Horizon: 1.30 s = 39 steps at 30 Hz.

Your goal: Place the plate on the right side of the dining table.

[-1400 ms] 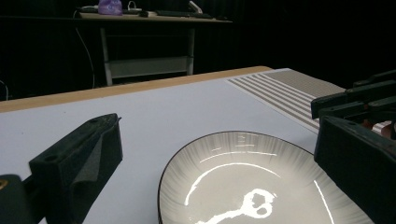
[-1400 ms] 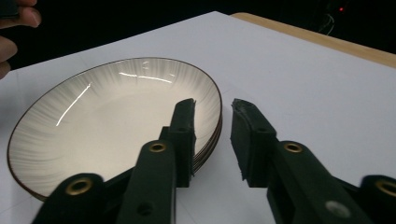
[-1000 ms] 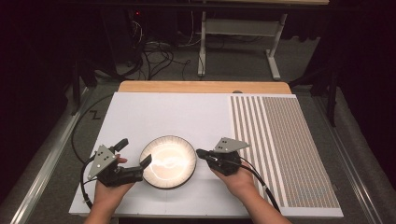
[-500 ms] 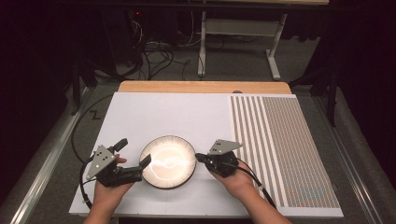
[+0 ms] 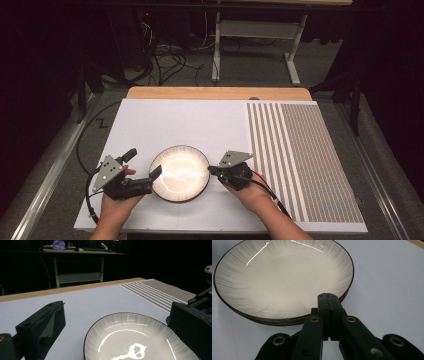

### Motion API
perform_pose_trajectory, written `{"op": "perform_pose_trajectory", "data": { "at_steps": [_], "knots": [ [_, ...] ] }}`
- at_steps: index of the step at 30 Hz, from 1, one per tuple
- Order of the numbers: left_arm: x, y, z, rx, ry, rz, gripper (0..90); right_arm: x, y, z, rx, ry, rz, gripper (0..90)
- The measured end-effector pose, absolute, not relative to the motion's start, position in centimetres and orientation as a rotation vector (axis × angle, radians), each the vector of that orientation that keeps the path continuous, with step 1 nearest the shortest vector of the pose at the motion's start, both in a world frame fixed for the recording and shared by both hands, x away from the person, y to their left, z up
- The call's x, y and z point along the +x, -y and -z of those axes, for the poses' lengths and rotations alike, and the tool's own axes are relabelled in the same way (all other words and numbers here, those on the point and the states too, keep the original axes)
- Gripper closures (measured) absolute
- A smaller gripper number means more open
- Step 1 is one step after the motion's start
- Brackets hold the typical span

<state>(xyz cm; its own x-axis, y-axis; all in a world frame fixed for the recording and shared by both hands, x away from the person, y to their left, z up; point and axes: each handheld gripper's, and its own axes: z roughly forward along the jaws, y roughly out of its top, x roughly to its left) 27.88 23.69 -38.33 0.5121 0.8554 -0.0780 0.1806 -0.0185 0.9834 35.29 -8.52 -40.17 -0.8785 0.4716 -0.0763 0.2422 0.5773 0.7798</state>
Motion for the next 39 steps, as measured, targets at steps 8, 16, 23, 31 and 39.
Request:
{"op": "perform_pose_trajectory", "data": {
  "at_steps": [8, 16, 23, 31, 39],
  "knots": [
    [27.9, -23.7, 38.3, 1.517, -0.929, -0.677, 1.8, 35.4, 8.2, 40.1, 0.577, -2.544, -1.164, 90.0],
    [27.9, -23.1, 38.4, 1.435, -0.951, -0.644, 1.8, 35.6, 7.9, 40.1, 0.580, -2.549, -1.159, 90.0],
    [27.8, -23.2, 38.4, 1.435, -0.957, -0.627, 2.0, 35.7, 7.7, 40.1, 0.577, -2.553, -1.162, 90.0],
    [27.8, -23.9, 38.3, 1.504, -0.935, -0.679, 2.0, 35.8, 7.5, 40.2, 0.585, -2.555, -1.172, 90.0],
    [27.8, -24.0, 38.2, 1.496, -0.939, -0.685, 1.9, 35.5, 6.1, 40.5, 0.538, -2.594, -1.169, 90.0]
  ]
}}
